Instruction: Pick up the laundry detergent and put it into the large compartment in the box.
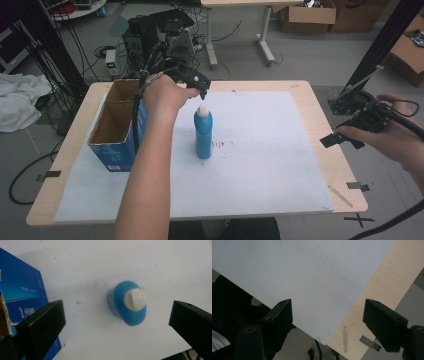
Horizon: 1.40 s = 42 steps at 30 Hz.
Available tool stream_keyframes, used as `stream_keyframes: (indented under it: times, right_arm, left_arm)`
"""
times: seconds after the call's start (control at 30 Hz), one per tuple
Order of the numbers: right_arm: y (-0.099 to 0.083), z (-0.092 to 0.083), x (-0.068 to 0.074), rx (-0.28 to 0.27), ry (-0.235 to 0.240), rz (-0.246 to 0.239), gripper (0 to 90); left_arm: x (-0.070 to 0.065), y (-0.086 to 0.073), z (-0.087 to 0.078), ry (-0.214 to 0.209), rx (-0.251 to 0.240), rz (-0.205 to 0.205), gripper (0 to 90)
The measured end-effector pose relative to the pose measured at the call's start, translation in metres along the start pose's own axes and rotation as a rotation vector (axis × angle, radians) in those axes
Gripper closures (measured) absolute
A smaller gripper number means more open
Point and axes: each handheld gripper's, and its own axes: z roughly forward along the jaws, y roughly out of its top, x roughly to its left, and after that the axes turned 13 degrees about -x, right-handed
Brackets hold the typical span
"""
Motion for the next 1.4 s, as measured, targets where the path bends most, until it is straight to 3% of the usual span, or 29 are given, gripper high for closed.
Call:
stream_keyframes:
  times: [0.53, 1.4]
  right_arm:
    - [-0.003, 0.005, -0.001, 0.002, 0.014, -0.005, 24.0]
    - [-0.012, 0.013, -0.009, 0.001, 0.031, 0.004, 23.7]
  left_arm:
    - [-0.024, -0.002, 0.023, -0.003, 0.030, 0.000, 1.1]
    - [-0.031, -0.011, 0.067, 0.032, 0.090, -0.029, 2.0]
